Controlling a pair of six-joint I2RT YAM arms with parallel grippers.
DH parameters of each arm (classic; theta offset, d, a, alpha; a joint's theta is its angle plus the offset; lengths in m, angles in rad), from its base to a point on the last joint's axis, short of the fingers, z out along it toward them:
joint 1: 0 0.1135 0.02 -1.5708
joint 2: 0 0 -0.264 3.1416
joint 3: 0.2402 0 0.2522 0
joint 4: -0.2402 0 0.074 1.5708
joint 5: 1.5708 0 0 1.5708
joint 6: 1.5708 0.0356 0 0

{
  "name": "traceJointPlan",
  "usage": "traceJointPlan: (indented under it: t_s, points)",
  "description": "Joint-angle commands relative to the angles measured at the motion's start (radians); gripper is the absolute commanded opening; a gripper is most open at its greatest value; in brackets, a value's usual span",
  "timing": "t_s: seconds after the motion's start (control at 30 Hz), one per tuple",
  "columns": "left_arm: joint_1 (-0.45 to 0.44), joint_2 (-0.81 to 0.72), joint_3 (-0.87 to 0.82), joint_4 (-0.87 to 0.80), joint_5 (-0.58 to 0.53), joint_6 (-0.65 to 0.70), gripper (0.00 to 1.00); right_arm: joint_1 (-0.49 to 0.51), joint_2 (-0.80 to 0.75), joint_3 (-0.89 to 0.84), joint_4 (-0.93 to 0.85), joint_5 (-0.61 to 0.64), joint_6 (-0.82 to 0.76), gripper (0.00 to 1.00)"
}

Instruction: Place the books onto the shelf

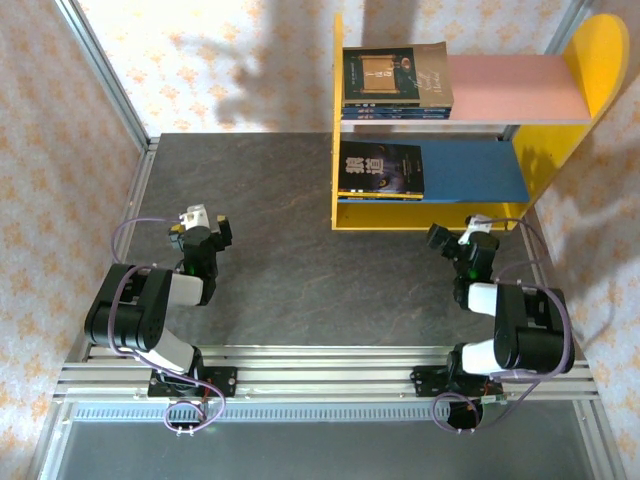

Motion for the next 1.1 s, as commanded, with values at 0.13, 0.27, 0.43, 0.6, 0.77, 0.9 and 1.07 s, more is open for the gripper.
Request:
traceJointPlan:
  t_s: [0.13, 0.27, 0.43, 0.6, 0.77, 0.9, 1.07]
  points:
    - [0.006, -0.004, 0.014, 0.004, -0.02, 0.004, 1.0, 0.012, 0.036, 0.026, 0.1, -0.055, -0.045, 0.99]
    - [0.006, -0.004, 0.014, 0.004, -0.019, 0.004, 1.0, 0.074, 0.125, 0.081, 0.094, -0.053, -0.116, 0.99]
    - [0.006, -0.004, 0.014, 0.005, -0.021, 0.004, 1.0, 0.08, 0.096, 0.101, -0.004, 0.001, -0.115, 0.99]
    - [0.006, -0.004, 0.014, 0.004, -0.02, 0.004, 1.0, 0.084, 0.108, 0.092, 0.036, 0.007, -0.111, 0.99]
    - [0.007, -0.004, 0.014, 0.004, -0.02, 0.004, 1.0, 0.084, 0.105, 0.097, 0.022, 0.008, -0.114, 0.99]
    - [0.006, -0.004, 0.014, 0.004, -0.021, 0.004, 1.0, 0.084, 0.105, 0.095, 0.022, 0.008, -0.114, 0.99]
    - [0.006, -0.004, 0.014, 0.005, -0.02, 0.004, 1.0, 0.084, 0.105, 0.095, 0.023, 0.009, -0.114, 0.99]
